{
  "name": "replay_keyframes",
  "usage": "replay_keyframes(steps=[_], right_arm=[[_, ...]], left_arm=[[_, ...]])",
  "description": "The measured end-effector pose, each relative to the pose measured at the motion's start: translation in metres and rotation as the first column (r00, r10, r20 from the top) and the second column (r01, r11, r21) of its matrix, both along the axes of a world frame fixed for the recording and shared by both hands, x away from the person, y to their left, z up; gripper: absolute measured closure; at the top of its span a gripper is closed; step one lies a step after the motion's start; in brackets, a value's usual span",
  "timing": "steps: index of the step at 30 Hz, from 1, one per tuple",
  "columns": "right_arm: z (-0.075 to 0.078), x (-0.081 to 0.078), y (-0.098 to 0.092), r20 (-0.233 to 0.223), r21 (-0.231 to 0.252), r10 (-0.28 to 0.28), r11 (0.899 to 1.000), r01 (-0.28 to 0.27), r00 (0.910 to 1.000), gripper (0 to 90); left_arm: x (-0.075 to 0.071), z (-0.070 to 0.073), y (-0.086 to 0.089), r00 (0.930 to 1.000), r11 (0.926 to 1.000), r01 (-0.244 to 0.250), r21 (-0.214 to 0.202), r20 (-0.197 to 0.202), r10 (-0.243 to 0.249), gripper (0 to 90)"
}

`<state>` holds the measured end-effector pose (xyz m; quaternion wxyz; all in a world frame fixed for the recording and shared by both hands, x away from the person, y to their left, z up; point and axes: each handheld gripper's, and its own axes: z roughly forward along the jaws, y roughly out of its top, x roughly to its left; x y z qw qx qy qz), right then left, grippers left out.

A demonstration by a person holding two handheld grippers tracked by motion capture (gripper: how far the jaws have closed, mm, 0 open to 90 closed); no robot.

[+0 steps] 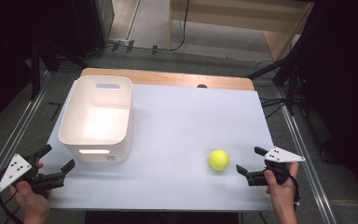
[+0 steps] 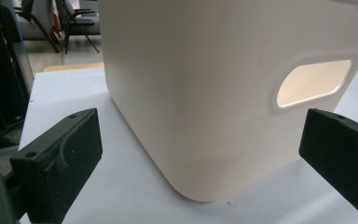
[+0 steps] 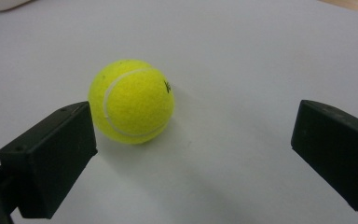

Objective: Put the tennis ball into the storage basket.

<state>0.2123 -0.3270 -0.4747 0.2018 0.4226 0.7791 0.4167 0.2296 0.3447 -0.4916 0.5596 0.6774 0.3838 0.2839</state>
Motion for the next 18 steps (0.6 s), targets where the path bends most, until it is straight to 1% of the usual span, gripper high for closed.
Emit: replay_keyframes(steps=[1, 2, 3, 5, 6, 7, 8, 10, 14, 15, 18], right_arm=[[0.002, 0.003, 0.003, -0.008, -0.004, 0.014, 1.0, -0.014, 0.9999, 0.0], [0.002, 0.003, 0.003, -0.008, -0.004, 0.014, 1.0, -0.014, 0.9999, 0.0], [0.004, 0.006, 0.008, -0.014, -0.011, 0.029, 1.0, -0.029, 0.9995, 0.0], [0.004, 0.008, 0.01, -0.02, -0.018, 0.038, 0.999, -0.038, 0.9991, 0.0], [0.005, 0.012, 0.016, -0.037, -0.035, 0.063, 0.997, -0.064, 0.9973, 0.0], [0.005, 0.012, 0.016, -0.037, -0.035, 0.063, 0.997, -0.064, 0.9973, 0.0], [0.006, 0.015, 0.021, -0.046, -0.053, 0.079, 0.995, -0.081, 0.9958, 0.0], [0.006, 0.016, 0.023, -0.048, -0.056, 0.077, 0.995, -0.08, 0.9959, 0.0], [0.009, 0.022, 0.029, -0.064, -0.063, 0.095, 0.993, -0.099, 0.9934, 0.0], [0.011, 0.024, 0.033, -0.077, -0.068, 0.112, 0.991, -0.117, 0.9908, 0.0], [0.011, 0.027, 0.037, -0.096, -0.082, 0.124, 0.988, -0.132, 0.9876, 0.0]], left_arm=[[0.0, 0.0, 0.0, 1.0, 1.0, 0.0, 0.0, 0.0, 0.0, 0.0], [0.0, 0.0, 0.0, 1.0, 1.0, 0.0, 0.0, 0.0, 0.0, 0.0], [0.0, 0.0, 0.0, 1.0, 1.0, -0.002, -0.002, -0.002, 0.002, 0.0], [-0.001, 0.0, 0.0, 1.0, 1.0, 0.001, -0.003, -0.003, -0.001, 0.0], [-0.001, 0.0, 0.0, 1.0, 1.0, 0.004, -0.003, -0.004, -0.004, 0.0], [-0.001, 0.0, 0.0, 1.0, 1.0, 0.006, 0.0, -0.005, -0.006, 0.0], [-0.001, 0.0, 0.0, 0.9999, 1.0, 0.009, 0.0, -0.004, -0.009, 0.0], [-0.001, 0.0, 0.0, 0.9999, 0.9999, 0.012, 0.0, -0.004, -0.012, 0.0], [-0.001, 0.0, 0.0, 0.9999, 0.9999, 0.017, 0.001, -0.004, -0.017, 0.0], [-0.001, 0.0, 0.0, 0.9998, 0.9999, 0.017, 0.001, -0.004, -0.017, 0.0], [-0.001, 0.0, 0.0, 0.9998, 0.9998, 0.018, -0.001, -0.005, -0.018, 0.0]])
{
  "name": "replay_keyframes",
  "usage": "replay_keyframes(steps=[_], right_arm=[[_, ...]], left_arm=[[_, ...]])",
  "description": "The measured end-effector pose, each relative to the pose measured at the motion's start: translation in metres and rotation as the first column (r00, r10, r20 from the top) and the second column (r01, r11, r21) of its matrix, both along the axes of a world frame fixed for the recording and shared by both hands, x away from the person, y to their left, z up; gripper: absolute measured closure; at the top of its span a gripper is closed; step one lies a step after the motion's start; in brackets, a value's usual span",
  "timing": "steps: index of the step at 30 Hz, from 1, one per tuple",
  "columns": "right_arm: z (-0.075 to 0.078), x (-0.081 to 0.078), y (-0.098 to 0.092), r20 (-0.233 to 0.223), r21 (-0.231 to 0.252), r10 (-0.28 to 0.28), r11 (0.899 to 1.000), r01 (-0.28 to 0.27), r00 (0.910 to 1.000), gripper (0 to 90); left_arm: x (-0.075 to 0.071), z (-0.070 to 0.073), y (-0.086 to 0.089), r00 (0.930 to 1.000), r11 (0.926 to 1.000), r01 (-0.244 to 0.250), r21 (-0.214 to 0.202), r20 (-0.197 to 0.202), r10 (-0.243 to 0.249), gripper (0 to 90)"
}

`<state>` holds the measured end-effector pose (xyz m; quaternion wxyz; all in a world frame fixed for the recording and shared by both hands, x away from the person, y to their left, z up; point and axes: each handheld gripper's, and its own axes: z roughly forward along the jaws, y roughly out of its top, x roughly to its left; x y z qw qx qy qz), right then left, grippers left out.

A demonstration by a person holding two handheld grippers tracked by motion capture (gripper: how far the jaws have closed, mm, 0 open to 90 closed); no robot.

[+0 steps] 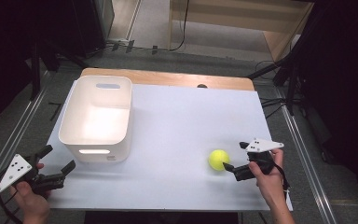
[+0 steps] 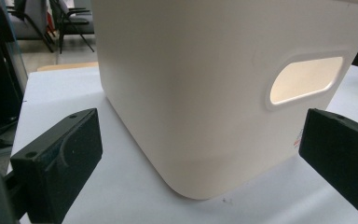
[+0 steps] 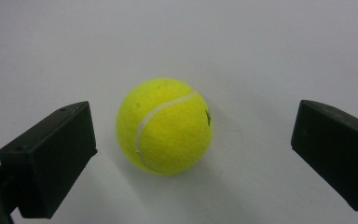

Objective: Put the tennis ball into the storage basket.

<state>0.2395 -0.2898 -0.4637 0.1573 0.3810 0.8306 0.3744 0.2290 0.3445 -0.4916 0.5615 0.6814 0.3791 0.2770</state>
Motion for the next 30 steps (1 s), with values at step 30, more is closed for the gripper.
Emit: replay_keyframes(steps=[30], right_arm=[[-0.017, 0.023, 0.036, -0.162, -0.128, 0.033, 0.99, -0.054, 0.9863, 20.7]], left_arm=[[0.0, 0.0, -0.001, 1.0, 1.0, 0.004, 0.003, -0.001, -0.004, 0.0]])
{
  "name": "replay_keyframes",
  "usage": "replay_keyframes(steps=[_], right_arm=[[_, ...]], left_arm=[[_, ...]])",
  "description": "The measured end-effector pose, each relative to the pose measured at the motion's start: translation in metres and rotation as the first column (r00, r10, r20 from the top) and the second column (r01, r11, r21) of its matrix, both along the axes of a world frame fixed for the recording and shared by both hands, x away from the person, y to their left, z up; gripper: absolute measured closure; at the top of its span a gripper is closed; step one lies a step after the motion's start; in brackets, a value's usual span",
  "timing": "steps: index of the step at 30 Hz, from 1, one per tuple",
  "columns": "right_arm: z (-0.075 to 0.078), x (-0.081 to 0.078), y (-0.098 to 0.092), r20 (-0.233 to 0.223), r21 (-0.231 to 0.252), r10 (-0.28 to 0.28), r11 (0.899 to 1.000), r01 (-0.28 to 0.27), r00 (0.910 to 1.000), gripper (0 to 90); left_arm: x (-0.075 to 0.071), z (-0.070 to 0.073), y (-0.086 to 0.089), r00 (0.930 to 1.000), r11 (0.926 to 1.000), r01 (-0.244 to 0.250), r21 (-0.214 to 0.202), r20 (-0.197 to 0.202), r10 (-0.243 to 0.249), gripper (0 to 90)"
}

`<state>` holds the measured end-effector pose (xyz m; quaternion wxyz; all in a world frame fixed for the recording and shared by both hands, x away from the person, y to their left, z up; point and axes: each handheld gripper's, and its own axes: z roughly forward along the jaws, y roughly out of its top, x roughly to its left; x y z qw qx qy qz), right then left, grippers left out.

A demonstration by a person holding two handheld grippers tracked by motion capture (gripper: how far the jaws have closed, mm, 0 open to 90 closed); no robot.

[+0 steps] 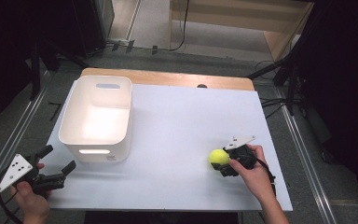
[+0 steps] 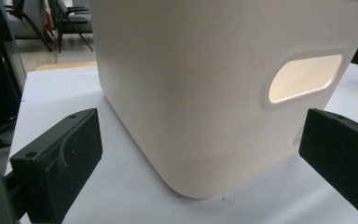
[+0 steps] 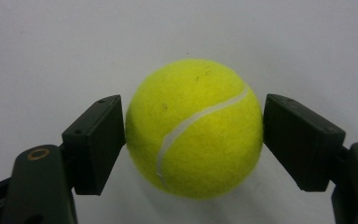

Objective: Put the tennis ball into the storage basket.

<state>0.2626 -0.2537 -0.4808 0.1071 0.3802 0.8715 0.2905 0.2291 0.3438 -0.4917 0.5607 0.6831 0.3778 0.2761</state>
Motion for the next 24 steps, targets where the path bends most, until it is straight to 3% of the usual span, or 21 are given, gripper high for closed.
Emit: replay_keyframes(steps=[8, 14, 24], right_arm=[[-0.0053, 0.0021, 0.0027, -0.032, -0.033, -0.026, 0.999, 0.025, 0.9991, 20.6], [-0.0082, 0.0033, 0.0036, -0.027, -0.069, -0.054, 0.996, 0.052, 0.9982, 22.5], [-0.0059, 0.0068, 0.0068, -0.042, -0.048, -0.046, 0.998, 0.044, 0.9981, 23.7]], left_arm=[[0.0001, 0.0, -0.0001, 1.0, 1.0, -0.001, 0.001, -0.001, 0.001, 0.0], [0.0002, -0.0001, -0.0005, 1.0, 1.0, -0.002, -0.001, -0.003, 0.002, 0.0], [0.0, 0.0, 0.0001, 1.0, 1.0, 0.001, -0.001, -0.001, -0.001, 0.0]])
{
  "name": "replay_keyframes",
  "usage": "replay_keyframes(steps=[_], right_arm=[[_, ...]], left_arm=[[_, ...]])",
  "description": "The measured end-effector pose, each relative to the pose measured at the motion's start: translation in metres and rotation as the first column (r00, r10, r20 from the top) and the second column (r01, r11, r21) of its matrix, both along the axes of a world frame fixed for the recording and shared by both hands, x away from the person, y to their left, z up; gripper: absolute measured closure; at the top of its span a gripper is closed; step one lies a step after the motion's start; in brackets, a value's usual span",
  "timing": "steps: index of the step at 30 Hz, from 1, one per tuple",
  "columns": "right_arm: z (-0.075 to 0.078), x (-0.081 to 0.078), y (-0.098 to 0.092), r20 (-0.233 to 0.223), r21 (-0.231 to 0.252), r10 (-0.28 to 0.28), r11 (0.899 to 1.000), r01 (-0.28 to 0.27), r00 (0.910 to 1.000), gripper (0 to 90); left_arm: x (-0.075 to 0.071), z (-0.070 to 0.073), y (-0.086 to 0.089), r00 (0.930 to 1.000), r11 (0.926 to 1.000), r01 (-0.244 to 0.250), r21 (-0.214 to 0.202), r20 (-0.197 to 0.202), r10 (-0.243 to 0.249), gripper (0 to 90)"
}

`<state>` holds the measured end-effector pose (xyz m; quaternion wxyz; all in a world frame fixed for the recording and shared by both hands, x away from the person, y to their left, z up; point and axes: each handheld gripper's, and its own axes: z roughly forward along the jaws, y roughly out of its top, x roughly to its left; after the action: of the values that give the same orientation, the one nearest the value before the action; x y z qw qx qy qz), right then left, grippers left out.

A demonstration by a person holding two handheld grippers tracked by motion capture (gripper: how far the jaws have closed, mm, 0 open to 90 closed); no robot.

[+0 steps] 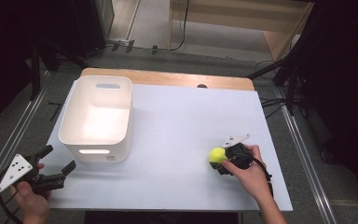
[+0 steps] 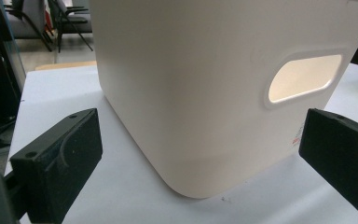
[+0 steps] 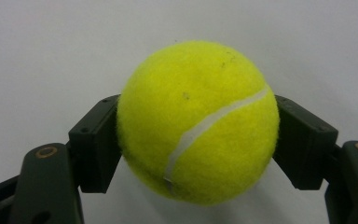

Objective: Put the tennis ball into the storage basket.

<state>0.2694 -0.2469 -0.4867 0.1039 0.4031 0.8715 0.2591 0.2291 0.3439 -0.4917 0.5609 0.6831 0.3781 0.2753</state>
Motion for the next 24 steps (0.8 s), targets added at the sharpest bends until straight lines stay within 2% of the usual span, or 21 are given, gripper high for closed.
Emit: replay_keyframes(steps=[5, 14, 24], right_arm=[[0.004, 0.001, 0.001, 0.002, 0.001, 0.006, 1.0, -0.006, 1.0, 23.7], [0.024, 0.007, 0.005, 0.031, 0.034, 0.028, 0.999, -0.029, 0.9991, 23.7], [0.031, 0.013, 0.011, 0.033, 0.052, 0.038, 0.998, -0.04, 0.9987, 23.7]], left_arm=[[0.001, 0.0, 0.0, 1.0, 1.0, 0.001, 0.001, 0.001, -0.001, 0.0], [0.0, 0.0, 0.001, 1.0, 1.0, -0.003, -0.003, -0.002, 0.003, 0.0], [0.0, 0.0, 0.0, 1.0, 1.0, 0.0, -0.002, 0.001, 0.0, 0.0]])
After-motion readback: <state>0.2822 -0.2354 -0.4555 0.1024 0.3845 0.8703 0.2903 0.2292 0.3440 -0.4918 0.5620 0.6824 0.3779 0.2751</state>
